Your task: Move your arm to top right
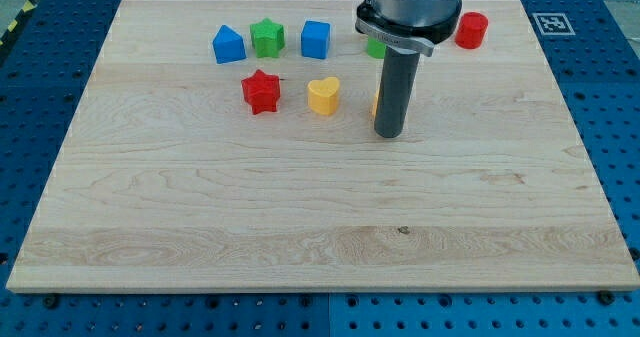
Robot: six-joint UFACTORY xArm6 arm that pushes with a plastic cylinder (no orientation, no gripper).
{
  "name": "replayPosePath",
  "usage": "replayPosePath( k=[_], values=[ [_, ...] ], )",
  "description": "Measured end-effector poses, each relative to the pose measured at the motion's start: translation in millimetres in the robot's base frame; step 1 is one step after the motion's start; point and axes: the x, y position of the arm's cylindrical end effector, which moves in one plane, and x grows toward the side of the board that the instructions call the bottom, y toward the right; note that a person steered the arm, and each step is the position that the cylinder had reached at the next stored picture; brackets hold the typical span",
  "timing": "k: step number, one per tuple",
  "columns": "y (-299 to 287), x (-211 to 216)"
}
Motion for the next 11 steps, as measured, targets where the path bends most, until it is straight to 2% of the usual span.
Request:
replayPosePath(
  k=[3, 4, 5, 6, 7, 8, 10, 11],
  values=[
    [0.0, -12.9],
    [14.6, 9.9],
    [55.4, 27.3],
    [108.3, 12.3],
    [155.8, -12.4],
    [193.9, -60.7],
    [206.2, -199.1],
    [198.6, -253.5]
  ],
)
